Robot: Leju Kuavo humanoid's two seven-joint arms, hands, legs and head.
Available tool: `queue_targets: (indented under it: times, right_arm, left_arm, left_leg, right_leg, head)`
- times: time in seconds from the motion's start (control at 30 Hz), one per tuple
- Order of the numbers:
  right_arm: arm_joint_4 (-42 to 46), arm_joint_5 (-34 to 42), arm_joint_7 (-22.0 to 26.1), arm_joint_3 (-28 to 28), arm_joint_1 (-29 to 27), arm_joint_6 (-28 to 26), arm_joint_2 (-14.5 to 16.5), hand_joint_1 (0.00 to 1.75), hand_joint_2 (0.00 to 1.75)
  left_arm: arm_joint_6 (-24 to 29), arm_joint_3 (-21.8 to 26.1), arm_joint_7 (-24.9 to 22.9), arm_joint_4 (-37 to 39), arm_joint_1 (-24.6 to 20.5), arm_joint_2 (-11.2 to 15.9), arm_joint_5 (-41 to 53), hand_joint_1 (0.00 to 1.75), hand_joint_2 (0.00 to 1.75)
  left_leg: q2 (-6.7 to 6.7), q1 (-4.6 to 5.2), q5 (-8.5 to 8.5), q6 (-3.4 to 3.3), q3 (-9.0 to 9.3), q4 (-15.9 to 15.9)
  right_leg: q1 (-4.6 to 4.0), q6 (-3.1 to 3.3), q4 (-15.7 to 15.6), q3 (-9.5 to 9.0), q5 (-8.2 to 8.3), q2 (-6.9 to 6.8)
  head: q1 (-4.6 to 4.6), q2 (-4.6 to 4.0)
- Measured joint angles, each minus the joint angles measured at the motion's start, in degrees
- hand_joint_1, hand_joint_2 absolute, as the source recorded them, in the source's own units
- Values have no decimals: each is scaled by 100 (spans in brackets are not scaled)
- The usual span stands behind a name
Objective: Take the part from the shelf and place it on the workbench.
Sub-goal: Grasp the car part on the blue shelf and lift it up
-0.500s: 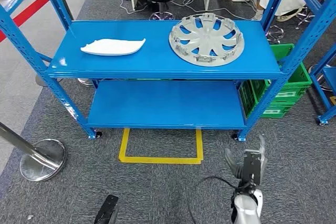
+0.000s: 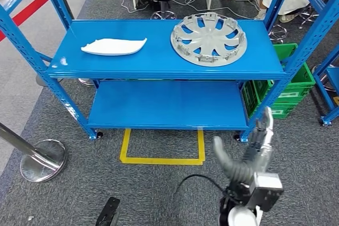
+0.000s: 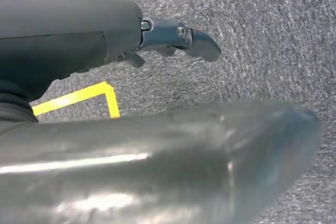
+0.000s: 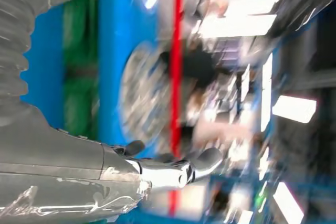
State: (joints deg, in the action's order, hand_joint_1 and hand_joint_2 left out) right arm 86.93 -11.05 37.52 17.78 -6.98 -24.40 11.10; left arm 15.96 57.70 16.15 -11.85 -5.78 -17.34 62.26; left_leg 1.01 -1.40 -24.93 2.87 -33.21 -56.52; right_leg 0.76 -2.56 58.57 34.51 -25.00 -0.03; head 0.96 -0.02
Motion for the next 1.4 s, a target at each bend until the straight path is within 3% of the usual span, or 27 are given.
queue_targets:
  times: [0.17,0.4,0.67,0.93,1.4]
  right_arm:
    - [725,60,16,775,-32,281,-255,0,175]
    - [1136,-93,5,1315,4,407,-548,0,175]
    - [1231,-178,-90,1502,0,337,-682,0,175]
    - [1318,-483,-203,1582,-168,-155,-834,0,175]
    - [1498,-731,-237,1715,-235,-442,-981,0,175]
  left_arm:
    - [0,10,7,0,-1,-7,-13,0,0]
    - [-5,22,5,0,-1,-20,-12,0,0]
    - [-49,39,57,0,-1,-37,-41,0,0]
    - [-307,136,718,0,0,-57,-277,0,0]
    - [-262,174,740,4,0,-67,-240,0,0]
  left_leg:
    - [0,1,0,0,0,0]
    - [0,1,1,-1,1,0]
    - [-1,1,0,-1,1,0]
    - [-1,1,0,-1,0,0]
    - [-1,4,-6,-10,-1,-8]
  right_leg:
    - [1,-2,0,0,1,1]
    - [1,-5,-1,0,4,2]
    - [1,-5,-1,1,4,2]
    - [1,-5,-1,1,4,3]
    - [8,-10,-7,0,7,4]
  head:
    - [-2,0]
    - [-1,0]
    - [-1,0]
    - [-2,0]
    - [-2,0]
